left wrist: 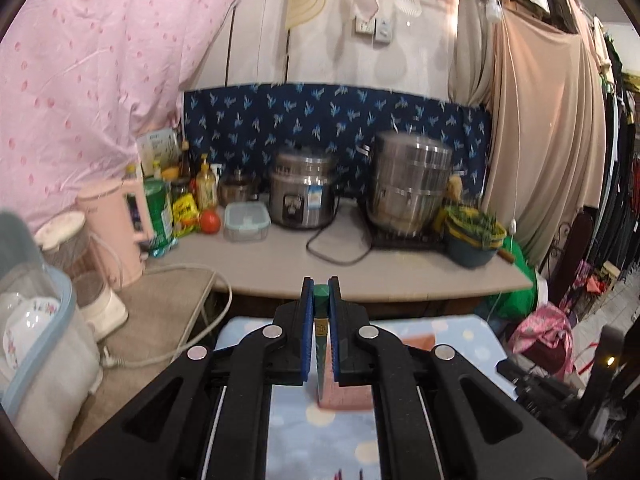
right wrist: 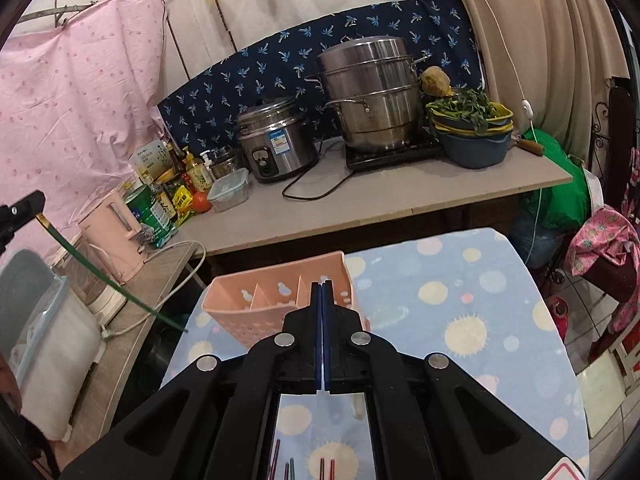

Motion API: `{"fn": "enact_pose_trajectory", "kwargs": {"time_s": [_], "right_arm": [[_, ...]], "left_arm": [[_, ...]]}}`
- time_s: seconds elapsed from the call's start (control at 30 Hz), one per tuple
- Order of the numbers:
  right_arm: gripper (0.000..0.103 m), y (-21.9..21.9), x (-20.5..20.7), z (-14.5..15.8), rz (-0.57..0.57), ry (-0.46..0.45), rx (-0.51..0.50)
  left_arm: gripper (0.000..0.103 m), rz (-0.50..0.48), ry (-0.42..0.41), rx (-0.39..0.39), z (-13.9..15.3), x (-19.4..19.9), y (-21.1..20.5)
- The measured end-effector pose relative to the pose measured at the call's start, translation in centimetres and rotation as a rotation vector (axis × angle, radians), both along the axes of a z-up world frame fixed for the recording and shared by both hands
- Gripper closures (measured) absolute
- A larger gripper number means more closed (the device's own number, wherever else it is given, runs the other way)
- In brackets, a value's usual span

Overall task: Organize utensils
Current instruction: 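Lift the green chopstick with the left tool toward the pink holder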

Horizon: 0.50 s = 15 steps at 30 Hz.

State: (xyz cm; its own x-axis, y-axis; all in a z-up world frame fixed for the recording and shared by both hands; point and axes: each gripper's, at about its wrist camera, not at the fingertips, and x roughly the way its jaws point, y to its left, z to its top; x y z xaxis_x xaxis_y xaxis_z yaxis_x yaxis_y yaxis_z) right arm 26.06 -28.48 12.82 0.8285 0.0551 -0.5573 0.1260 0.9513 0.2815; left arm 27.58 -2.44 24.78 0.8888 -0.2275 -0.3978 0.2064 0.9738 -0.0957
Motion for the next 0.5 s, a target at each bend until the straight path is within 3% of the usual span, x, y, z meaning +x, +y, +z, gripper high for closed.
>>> {"fn": "enact_pose_trajectory", "kwargs": {"time_s": [0.1,0.23,0.5], "right_arm": [[0.102,-0.1,2.3,0.3,-0.009,0.002,-0.022],[0.102,-1.2,2.0,-1.0,-0.008,0.033,0.019],[0.098,-3.1,0.5,-7.0,-0.046,0.159,0.005]], "left_arm": [[0.096,0.004,-0.023,-0.020,1.7,2.0,-0.6],[0.096,0.008,-0.017,-0.025,2.2,2.8,-0.5],[0.096,0.004,0.014,0.009,-0.6,0.5,1.5]]}}
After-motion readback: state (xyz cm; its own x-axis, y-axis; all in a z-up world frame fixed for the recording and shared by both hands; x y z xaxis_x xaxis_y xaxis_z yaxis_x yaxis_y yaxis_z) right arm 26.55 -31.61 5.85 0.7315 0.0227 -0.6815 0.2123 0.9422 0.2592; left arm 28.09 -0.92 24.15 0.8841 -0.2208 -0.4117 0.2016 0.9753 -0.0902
